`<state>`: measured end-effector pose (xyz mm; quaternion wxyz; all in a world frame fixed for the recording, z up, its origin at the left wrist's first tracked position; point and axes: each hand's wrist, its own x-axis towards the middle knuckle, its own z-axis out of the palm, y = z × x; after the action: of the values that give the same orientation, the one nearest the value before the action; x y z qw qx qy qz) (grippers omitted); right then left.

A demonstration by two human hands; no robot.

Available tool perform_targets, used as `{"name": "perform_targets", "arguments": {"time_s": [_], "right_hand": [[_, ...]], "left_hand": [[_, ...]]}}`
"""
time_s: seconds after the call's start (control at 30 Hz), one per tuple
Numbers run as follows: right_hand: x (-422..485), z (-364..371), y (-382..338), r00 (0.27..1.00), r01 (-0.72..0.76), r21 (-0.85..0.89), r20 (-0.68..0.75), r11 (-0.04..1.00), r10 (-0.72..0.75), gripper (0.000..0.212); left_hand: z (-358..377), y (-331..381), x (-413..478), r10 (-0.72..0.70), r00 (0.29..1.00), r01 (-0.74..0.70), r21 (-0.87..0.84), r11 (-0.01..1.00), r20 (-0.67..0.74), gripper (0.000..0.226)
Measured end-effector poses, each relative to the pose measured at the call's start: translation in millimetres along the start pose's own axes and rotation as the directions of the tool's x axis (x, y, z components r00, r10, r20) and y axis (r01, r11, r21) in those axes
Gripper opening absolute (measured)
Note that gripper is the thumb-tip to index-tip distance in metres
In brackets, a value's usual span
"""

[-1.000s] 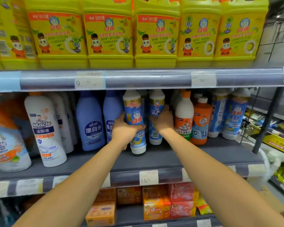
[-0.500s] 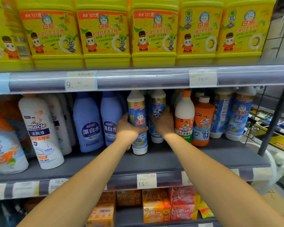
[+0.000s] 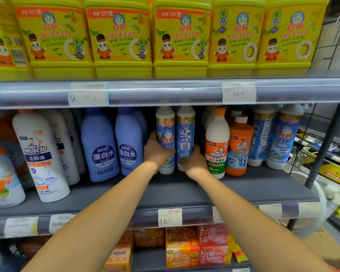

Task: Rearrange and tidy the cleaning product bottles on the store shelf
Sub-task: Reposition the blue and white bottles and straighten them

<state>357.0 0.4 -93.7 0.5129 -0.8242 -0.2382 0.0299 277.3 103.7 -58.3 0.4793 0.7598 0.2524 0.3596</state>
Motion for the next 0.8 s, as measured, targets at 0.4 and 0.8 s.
{"name": "perform_targets", "arguments": {"time_s": [0.4, 0.8], "right_hand": [[7, 9, 12, 1.000, -0.023, -0.142, 0.011, 0.990, 0.024, 0.061], [5, 13, 13, 0.999, 0.021, -0.137, 0.047, 0.990, -0.015, 0.059]], "left_hand": [[16, -49, -1, -0.166, 0.979, 0.158, 0.067, 0.985, 0.122, 0.058], [19, -56, 1, -0.111, 0.987, 0.097, 0.113, 0.989, 0.119, 0.056]]}}
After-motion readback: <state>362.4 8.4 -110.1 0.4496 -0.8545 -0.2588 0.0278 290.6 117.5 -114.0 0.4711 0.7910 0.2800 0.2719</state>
